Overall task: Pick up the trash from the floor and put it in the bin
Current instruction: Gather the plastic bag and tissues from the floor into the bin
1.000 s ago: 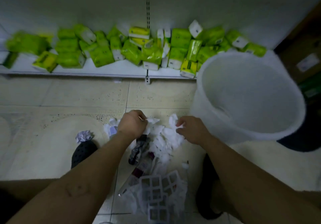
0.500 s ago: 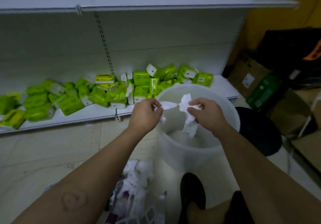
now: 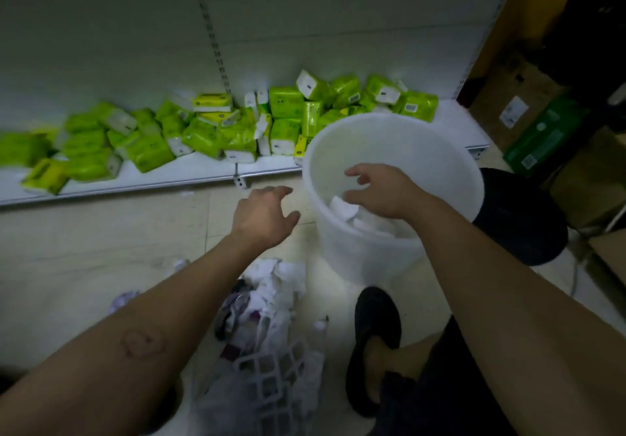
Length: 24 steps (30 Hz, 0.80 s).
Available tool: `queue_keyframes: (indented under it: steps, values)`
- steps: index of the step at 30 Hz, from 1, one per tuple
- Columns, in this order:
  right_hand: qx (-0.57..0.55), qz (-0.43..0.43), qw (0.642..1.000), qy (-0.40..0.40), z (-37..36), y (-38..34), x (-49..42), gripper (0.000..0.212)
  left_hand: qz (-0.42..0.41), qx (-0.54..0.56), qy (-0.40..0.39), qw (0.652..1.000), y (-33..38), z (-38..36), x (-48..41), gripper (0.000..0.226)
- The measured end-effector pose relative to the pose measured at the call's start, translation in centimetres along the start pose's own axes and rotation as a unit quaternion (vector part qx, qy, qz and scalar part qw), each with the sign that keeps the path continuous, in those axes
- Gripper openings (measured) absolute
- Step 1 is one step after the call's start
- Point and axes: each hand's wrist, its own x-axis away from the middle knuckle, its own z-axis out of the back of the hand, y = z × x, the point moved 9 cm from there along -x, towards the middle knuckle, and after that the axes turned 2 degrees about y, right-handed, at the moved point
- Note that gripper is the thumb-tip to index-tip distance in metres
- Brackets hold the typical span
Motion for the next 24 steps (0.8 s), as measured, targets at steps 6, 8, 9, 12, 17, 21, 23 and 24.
queue_keyframes:
  steps: [6, 8, 9, 12, 17, 21, 23, 24]
  values:
    - [0.036, 0.074, 0.994, -0.067, -7.6, -7.4, 0.8, 0.046, 0.107, 0.009, -0.078, 0.991, -10.1, -1.5, 5.1, 0.06]
    - [0.063, 0.069, 0.986, -0.138, -11.7, -8.2, 0.7, 0.05, 0.132, 0.038, -0.096, 0.986, -12.9, -2.4, 6.3, 0.06]
    - [0.066, 0.053, 0.982, -0.169, -13.7, -8.1, 0.6, 0.051, 0.142, 0.053, -0.107, 0.983, -14.1, -3.1, 6.8, 0.059]
    - [0.06, -0.001, 0.972, -0.227, -19.8, -6.6, 0.7, 0.053, 0.169, 0.08, -0.141, 0.972, -17.2, -5.8, 8.2, 0.056]
    - [0.102, -0.038, 0.934, -0.339, -31.1, -1.9, 1.6, 0.053, 0.202, 0.102, -0.191, 0.955, -21.1, -12.7, 8.9, 0.053]
    - [0.068, -0.081, 0.929, -0.356, -37.4, 1.5, 0.2, 0.053, 0.222, 0.124, -0.236, 0.938, -23.2, -19.3, 8.5, 0.052]
    - [0.062, -0.084, 0.926, -0.363, -40.0, 2.8, -0.6, 0.057, 0.225, 0.148, -0.238, 0.933, -23.8, -22.2, 7.9, 0.056]
    - [0.059, -0.086, 0.925, -0.366, -41.1, 3.4, -1.1, 0.058, 0.23, 0.157, -0.237, 0.931, -24.1, -23.5, 7.7, 0.057]
